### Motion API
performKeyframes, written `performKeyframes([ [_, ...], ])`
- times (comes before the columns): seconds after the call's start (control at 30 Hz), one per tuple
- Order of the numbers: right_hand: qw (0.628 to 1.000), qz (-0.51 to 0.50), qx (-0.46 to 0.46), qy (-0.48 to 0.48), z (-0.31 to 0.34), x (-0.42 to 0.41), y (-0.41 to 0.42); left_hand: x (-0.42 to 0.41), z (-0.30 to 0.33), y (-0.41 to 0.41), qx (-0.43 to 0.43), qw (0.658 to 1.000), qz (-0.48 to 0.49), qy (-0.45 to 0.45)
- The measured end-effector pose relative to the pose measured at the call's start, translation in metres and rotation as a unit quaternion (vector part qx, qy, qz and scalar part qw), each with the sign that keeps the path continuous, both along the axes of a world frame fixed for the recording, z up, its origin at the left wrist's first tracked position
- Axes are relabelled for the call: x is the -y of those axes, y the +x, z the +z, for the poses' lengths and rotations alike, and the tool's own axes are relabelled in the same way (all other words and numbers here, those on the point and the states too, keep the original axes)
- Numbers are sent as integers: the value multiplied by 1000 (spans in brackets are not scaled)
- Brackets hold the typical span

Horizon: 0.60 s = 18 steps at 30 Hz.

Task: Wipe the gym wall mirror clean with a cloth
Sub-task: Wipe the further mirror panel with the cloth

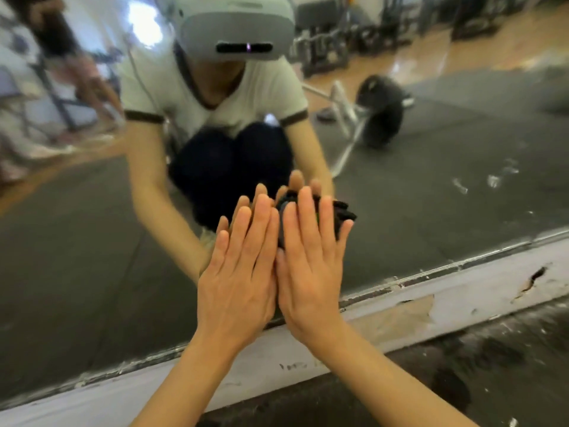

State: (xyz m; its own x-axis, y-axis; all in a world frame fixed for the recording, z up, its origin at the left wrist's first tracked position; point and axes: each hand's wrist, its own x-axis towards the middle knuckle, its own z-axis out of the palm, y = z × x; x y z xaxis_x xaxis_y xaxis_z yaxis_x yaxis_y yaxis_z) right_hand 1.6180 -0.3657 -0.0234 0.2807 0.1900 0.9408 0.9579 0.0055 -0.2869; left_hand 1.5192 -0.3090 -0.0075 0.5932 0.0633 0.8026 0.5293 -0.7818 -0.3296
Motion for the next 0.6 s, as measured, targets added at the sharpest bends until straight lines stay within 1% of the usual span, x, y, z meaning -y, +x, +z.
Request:
performKeyframes([
  [0.07,994,-9,95,-49,-7,5,17,0,2,-2,-10,1000,3,-1],
  [0.1,992,-15,110,-55,-5,15,36,1,2,-2,-13,1000,5,-1],
  [0.13,995,-20,88,-49,0,27,59,1,2,-3,-11,1000,8,0],
  [0.2,999,-20,-50,8,16,50,105,1,-1,-1,-2,1000,16,6],
  [0.27,976,-27,-189,100,25,53,120,2,-2,3,8,1000,18,8],
  [0.3,963,-29,-234,127,25,46,109,3,-3,4,13,1000,15,0],
  [0.33,960,-31,-246,127,20,37,89,5,-2,5,19,1000,9,-13],
  [0.37,968,-31,-224,105,9,27,64,7,-2,5,23,999,-1,-29],
  [0.43,993,-22,-115,30,-26,10,18,11,1,7,8,998,-35,-46],
  [0.47,998,-20,-56,-8,-42,7,8,14,2,10,-11,998,-55,-42],
  [0.53,998,-32,35,-46,-51,14,29,19,5,20,-50,995,-80,-21],
  [0.57,997,-41,54,-49,-48,21,46,21,5,27,-63,995,-79,-18],
  [0.6,998,-42,33,-37,-43,30,63,22,5,32,-69,995,-71,-20],
])
